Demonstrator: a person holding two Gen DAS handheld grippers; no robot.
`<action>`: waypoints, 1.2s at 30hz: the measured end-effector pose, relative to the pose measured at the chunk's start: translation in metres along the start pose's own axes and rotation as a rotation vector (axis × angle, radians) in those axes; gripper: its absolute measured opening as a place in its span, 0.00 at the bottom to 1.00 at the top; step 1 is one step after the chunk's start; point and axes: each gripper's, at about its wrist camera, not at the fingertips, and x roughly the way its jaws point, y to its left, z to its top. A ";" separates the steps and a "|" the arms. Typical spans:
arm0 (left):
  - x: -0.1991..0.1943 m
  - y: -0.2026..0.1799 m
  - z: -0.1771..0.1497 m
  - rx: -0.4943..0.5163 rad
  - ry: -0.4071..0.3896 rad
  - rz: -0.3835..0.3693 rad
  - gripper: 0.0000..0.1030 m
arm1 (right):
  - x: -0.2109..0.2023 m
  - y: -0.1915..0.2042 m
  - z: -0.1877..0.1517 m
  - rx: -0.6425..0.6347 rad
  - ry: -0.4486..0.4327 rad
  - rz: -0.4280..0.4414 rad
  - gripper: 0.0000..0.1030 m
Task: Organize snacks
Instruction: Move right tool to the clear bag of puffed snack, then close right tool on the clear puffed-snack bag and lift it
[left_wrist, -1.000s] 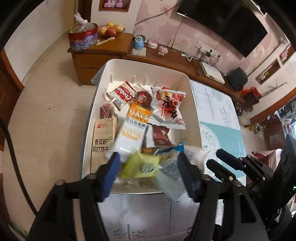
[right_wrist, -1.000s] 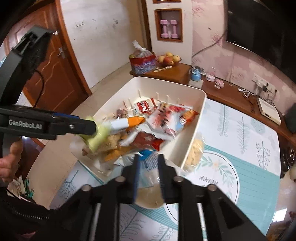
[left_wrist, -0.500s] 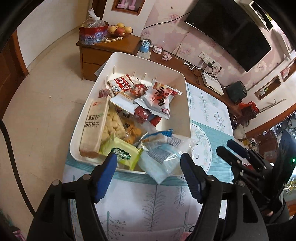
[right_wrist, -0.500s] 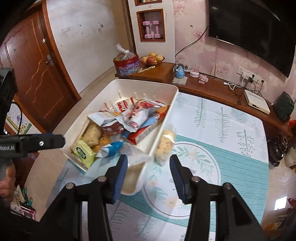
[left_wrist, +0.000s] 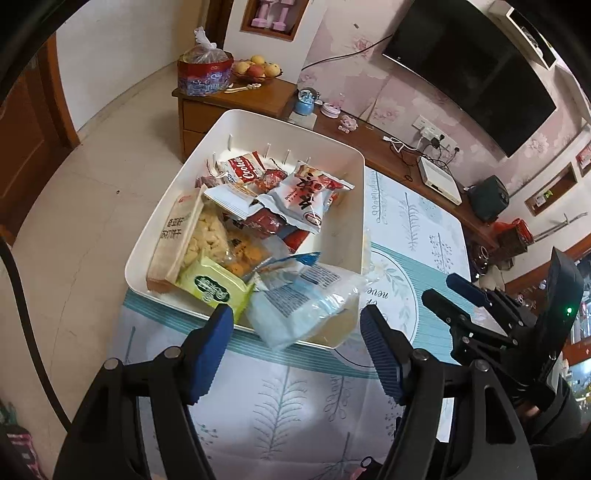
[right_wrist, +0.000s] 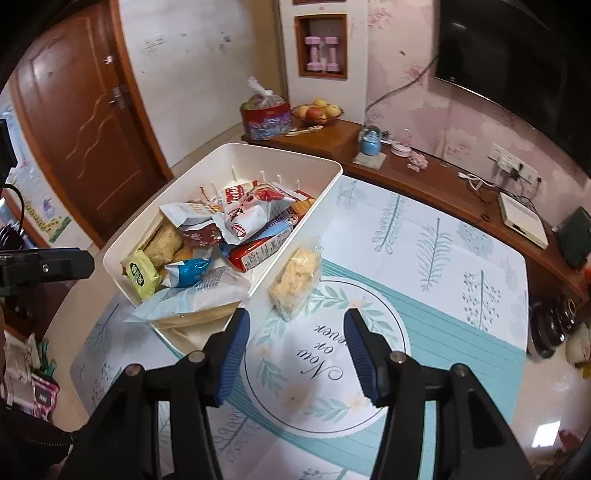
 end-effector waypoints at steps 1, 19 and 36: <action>0.000 -0.004 -0.001 -0.003 -0.003 0.006 0.68 | 0.001 -0.004 0.000 -0.017 -0.004 0.012 0.52; 0.003 -0.044 -0.006 -0.122 -0.047 0.107 0.73 | 0.048 -0.028 0.015 -0.368 -0.030 0.202 0.59; 0.030 -0.019 -0.012 -0.227 0.034 0.189 0.73 | 0.118 -0.016 0.013 -0.640 0.045 0.346 0.86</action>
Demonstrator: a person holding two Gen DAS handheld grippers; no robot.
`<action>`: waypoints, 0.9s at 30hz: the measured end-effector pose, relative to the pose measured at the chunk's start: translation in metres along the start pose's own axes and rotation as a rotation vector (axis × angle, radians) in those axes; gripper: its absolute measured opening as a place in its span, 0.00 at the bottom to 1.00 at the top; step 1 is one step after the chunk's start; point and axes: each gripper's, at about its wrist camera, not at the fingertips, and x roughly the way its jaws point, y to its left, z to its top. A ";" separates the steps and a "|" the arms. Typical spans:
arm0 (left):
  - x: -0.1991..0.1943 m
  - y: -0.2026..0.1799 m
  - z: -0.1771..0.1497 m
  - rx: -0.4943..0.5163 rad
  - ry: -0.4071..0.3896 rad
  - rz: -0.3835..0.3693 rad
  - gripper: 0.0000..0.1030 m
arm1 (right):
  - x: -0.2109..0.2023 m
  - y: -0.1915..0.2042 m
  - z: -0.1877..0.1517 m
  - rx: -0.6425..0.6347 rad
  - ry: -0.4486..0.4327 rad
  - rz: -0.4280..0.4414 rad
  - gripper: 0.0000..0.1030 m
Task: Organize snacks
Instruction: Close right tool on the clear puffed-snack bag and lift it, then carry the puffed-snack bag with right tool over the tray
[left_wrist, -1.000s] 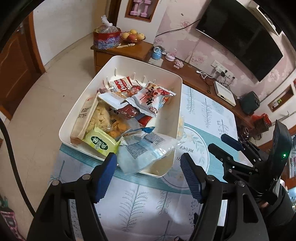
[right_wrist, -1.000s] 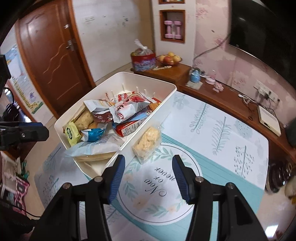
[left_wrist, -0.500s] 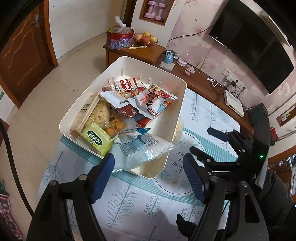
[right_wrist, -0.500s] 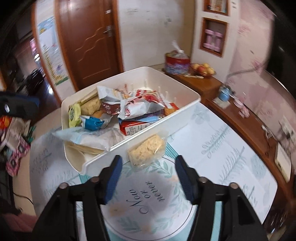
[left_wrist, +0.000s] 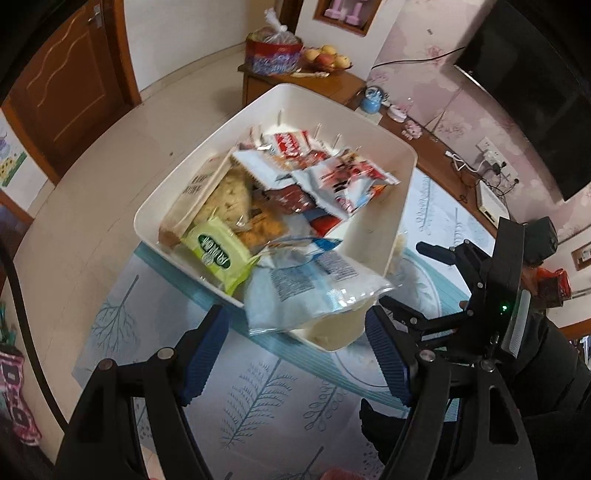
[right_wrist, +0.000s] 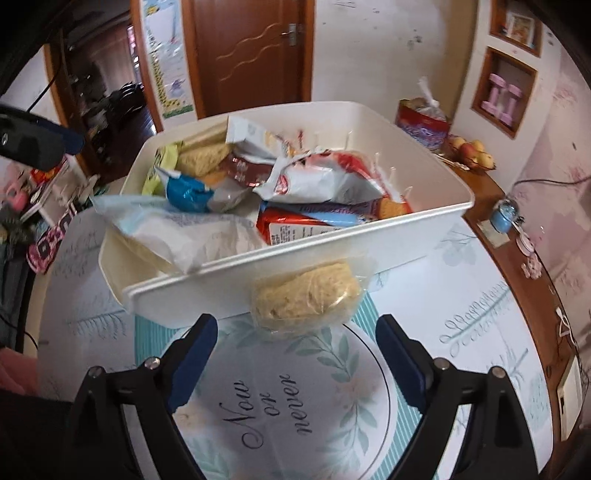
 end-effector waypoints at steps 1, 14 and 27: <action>0.002 0.002 -0.001 -0.005 0.006 0.004 0.73 | 0.004 0.001 0.000 -0.009 0.001 -0.001 0.86; 0.018 0.011 -0.004 -0.026 0.052 0.001 0.73 | 0.030 -0.001 0.001 -0.015 -0.025 -0.034 0.85; 0.008 0.016 0.002 -0.022 0.041 -0.001 0.73 | 0.021 0.000 0.003 0.017 -0.019 -0.018 0.68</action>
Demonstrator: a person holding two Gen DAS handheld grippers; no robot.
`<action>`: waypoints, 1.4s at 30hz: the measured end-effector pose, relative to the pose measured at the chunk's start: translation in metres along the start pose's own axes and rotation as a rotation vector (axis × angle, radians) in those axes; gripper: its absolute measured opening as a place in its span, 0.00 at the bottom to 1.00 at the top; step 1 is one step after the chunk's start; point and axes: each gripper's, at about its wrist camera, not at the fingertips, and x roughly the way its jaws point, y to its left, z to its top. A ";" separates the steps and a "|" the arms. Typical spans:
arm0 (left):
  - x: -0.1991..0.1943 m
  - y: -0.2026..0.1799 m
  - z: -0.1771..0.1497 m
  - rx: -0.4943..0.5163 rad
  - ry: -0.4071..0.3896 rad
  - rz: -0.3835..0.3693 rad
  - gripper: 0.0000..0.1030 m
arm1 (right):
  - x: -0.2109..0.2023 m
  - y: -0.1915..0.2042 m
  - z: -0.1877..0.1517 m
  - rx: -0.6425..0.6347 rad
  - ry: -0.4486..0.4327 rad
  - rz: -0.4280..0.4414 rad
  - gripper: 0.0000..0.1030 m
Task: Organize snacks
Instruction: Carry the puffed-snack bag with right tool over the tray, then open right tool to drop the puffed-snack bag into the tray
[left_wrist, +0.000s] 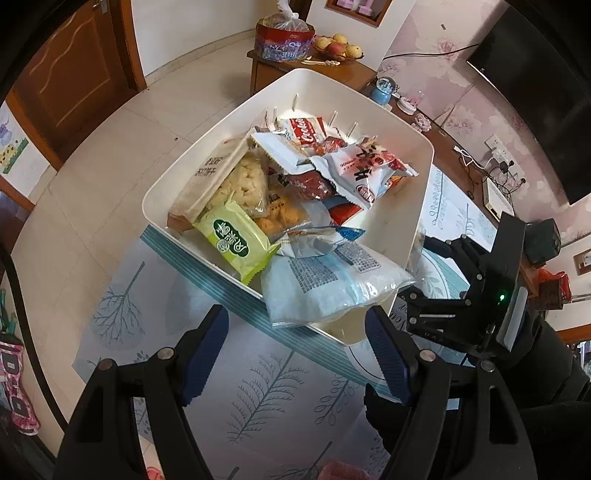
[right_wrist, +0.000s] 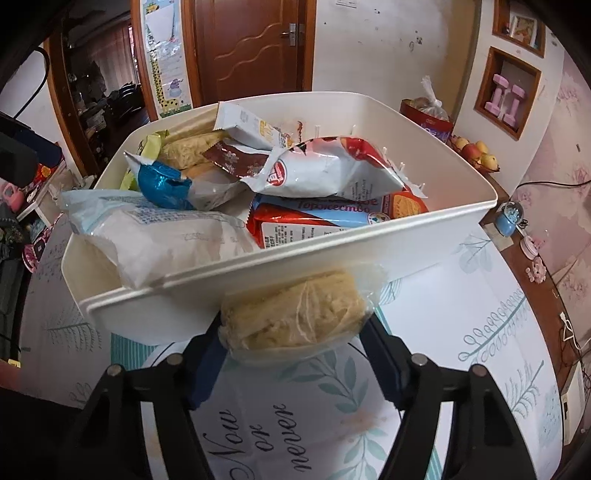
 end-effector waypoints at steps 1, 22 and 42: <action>-0.002 -0.001 0.002 0.004 -0.004 -0.002 0.73 | -0.001 0.001 0.000 0.006 0.001 -0.006 0.68; -0.010 -0.016 0.016 0.163 0.008 -0.106 0.73 | -0.088 0.001 0.012 0.277 -0.103 -0.199 0.68; -0.035 0.019 0.072 0.444 0.010 -0.233 0.73 | -0.068 0.048 0.084 0.445 -0.118 -0.365 0.69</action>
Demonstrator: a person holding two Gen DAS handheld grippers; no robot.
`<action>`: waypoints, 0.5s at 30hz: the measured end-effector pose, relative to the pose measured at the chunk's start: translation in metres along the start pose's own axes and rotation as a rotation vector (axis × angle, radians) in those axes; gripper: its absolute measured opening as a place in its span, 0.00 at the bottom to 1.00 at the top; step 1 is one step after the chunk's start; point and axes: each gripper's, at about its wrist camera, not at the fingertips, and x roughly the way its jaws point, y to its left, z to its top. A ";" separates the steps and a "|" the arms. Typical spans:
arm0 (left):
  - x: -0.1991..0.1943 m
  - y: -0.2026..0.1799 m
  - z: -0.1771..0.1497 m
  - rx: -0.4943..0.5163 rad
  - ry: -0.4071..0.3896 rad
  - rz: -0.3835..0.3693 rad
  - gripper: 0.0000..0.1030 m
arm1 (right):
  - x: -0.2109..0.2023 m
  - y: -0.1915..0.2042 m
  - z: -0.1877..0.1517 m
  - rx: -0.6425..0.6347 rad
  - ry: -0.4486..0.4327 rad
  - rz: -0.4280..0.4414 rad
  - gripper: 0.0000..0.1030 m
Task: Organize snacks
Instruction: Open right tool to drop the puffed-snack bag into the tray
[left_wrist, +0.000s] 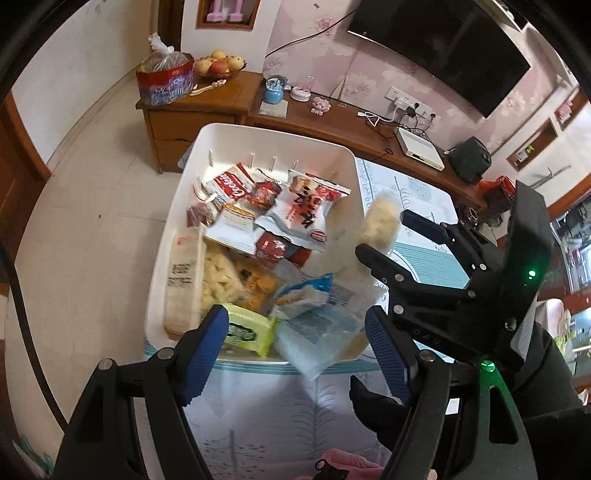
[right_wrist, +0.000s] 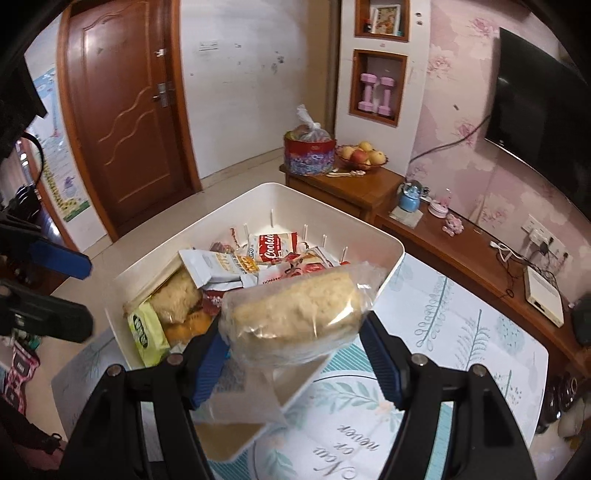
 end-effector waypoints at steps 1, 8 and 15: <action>-0.003 0.004 0.000 0.008 -0.003 -0.005 0.73 | 0.001 0.003 0.000 0.014 0.003 -0.019 0.69; -0.027 0.017 -0.008 0.052 -0.032 -0.039 0.73 | -0.014 0.024 -0.004 0.094 0.009 -0.091 0.80; -0.044 0.022 -0.034 0.058 -0.046 -0.072 0.73 | -0.046 0.046 -0.044 0.198 0.084 -0.189 0.86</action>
